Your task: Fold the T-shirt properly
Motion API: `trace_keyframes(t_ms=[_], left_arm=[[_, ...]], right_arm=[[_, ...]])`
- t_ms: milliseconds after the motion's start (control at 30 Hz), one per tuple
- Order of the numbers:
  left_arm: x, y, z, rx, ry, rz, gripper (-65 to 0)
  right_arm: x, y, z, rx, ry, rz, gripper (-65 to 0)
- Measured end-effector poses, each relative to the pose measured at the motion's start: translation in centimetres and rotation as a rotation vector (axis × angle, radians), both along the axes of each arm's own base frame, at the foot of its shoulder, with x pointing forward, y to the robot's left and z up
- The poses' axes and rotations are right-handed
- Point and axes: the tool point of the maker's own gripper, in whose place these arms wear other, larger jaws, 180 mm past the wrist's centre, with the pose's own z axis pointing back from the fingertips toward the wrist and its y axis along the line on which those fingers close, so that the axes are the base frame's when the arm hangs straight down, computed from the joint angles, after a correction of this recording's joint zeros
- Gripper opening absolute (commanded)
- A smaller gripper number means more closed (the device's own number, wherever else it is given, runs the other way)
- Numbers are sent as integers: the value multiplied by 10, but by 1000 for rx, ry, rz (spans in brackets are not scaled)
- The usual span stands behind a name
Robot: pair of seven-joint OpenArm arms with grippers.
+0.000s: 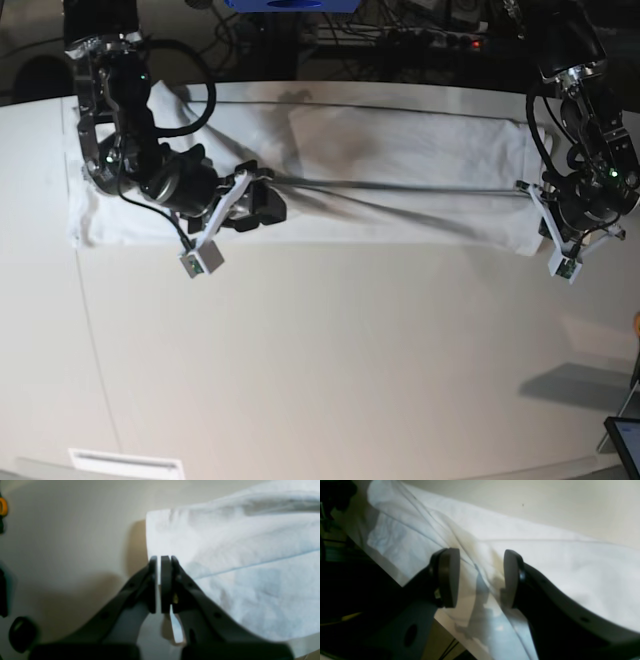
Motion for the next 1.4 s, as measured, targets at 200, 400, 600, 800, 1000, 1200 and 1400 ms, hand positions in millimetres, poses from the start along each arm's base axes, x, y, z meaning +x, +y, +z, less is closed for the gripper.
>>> trace_keyframes(t_ms=[200,400,600,800,1000,1200,1400], left_arm=[[14,25,-29,-151,46,160,-364],[25,36,-30,-208,40,223,-321],[45,34,-24,-252,14,227,-322],[42,27,-49,-321,78,250,-322],[46,27,-47,-327,57,249,-324],[50,11,-52,-309,89,190,-380],[51,4,-55,-323,92,184,-595]], right_arm=[[-6,0,-5,-4,17,1,-373],[-11,0,-9,-3,35,1,-373],[-11,0,-9,-4,33,0,-373],[-11,0,-9,-6,33,0,-373],[-11,0,-9,-6,33,0,-373],[-11,0,-9,-6,32,0,-373],[-11,0,-9,-6,32,0,-373]])
